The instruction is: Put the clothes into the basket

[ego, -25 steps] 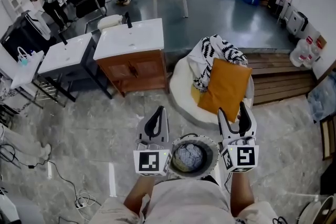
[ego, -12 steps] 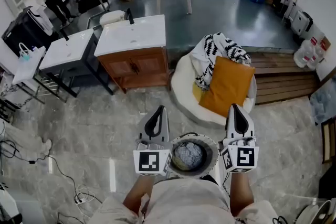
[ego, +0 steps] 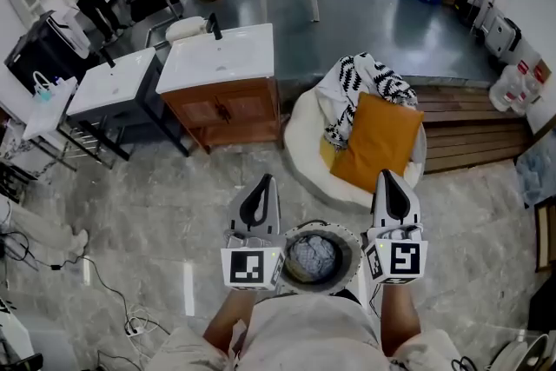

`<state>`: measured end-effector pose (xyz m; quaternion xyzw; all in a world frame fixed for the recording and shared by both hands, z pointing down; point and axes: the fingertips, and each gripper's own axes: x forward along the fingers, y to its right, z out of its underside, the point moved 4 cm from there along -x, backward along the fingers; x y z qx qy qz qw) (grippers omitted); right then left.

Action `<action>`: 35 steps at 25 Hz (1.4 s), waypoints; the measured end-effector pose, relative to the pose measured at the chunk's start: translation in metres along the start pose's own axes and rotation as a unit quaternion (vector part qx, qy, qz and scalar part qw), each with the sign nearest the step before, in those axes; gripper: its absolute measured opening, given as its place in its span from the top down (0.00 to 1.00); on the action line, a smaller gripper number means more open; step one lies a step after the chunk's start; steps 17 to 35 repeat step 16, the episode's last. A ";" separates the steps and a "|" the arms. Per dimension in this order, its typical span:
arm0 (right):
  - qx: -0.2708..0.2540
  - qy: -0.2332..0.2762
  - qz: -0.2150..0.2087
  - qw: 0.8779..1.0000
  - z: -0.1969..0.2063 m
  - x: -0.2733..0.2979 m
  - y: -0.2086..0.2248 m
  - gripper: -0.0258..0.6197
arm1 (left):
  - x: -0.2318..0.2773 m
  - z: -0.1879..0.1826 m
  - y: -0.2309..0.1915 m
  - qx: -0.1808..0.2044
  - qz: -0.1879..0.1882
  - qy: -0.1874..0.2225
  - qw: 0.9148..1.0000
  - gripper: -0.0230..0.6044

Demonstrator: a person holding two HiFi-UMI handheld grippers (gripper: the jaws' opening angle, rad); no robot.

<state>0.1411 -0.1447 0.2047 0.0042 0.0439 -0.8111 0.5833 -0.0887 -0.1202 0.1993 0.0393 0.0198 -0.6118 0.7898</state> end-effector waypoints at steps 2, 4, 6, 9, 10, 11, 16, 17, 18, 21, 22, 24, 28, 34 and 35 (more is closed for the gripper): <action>-0.001 0.000 0.001 1.000 0.000 0.002 0.002 0.98 | 0.003 0.000 0.000 0.001 0.000 0.000 1.000 0.95; -0.001 -0.002 0.004 1.000 0.002 0.003 0.005 0.98 | 0.006 0.000 0.001 0.001 0.000 -0.001 1.000 0.95; 0.001 -0.002 0.008 1.000 0.005 0.003 0.011 0.98 | 0.008 0.002 0.005 0.002 0.001 -0.001 1.000 0.95; 0.001 -0.002 0.014 1.000 0.006 0.002 0.019 0.98 | 0.011 0.004 0.010 0.004 0.002 -0.001 1.000 0.95; 0.001 -0.003 0.016 1.000 0.005 0.002 0.021 0.98 | 0.012 0.004 0.010 0.004 0.002 -0.001 1.000 0.95; 0.001 -0.003 0.017 1.000 0.004 0.002 0.022 0.98 | 0.013 0.004 0.011 0.003 0.001 -0.001 1.000 0.95; -0.003 0.001 0.013 1.000 0.008 0.003 0.028 0.98 | 0.019 0.006 0.014 0.000 -0.002 0.002 1.000 0.95; -0.003 0.001 0.013 1.000 0.008 0.003 0.028 0.98 | 0.019 0.006 0.014 0.000 -0.002 0.002 1.000 0.95; -0.003 0.001 0.013 1.000 0.008 0.003 0.028 0.98 | 0.019 0.006 0.014 0.000 -0.002 0.002 1.000 0.95; -0.003 0.001 0.013 1.000 0.008 0.003 0.028 0.98 | 0.019 0.006 0.014 0.000 -0.002 0.002 1.000 0.95; -0.003 0.001 0.013 1.000 0.008 0.003 0.028 0.98 | 0.019 0.006 0.014 0.000 -0.002 0.002 1.000 0.95; -0.003 0.001 0.013 1.000 0.008 0.003 0.028 0.98 | 0.019 0.006 0.014 0.000 -0.002 0.002 1.000 0.95; -0.003 0.001 0.013 1.000 0.008 0.003 0.028 0.98 | 0.019 0.006 0.014 0.000 -0.002 0.002 1.000 0.95; -0.003 0.001 0.013 1.000 0.008 0.003 0.028 0.98 | 0.019 0.006 0.014 0.000 -0.002 0.002 1.000 0.95; -0.003 0.001 0.013 1.000 0.008 0.003 0.028 0.98 | 0.019 0.006 0.014 0.000 -0.002 0.002 1.000 0.95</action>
